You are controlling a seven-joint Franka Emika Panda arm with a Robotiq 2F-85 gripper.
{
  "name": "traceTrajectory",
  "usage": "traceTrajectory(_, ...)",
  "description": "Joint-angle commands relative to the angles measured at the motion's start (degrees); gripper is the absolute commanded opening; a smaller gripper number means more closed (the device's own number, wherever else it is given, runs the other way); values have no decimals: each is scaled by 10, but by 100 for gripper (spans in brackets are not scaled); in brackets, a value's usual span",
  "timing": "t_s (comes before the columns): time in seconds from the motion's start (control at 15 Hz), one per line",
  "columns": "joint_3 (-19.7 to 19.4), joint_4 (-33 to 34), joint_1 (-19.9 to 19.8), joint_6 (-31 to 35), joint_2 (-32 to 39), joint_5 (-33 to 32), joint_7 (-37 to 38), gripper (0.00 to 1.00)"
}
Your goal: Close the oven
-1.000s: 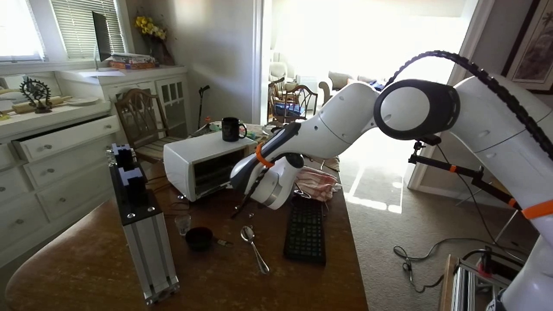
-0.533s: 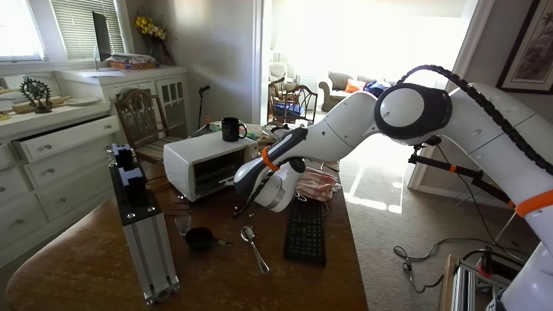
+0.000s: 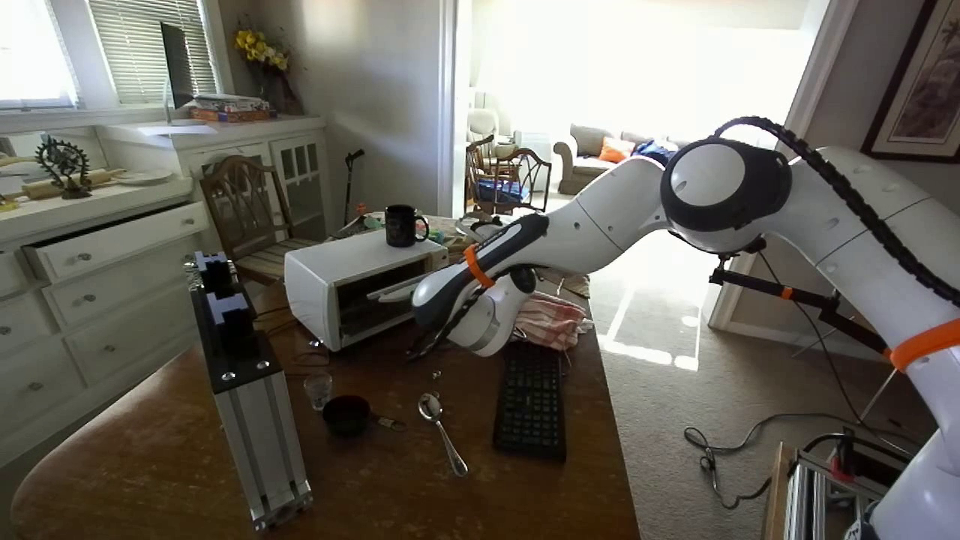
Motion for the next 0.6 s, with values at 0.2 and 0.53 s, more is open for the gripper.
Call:
traceTrajectory(0.2,-104,9,52,15,2,-134,214,0)
traceTrajectory(0.53,-208,36,119,17,15,-170,339,0)
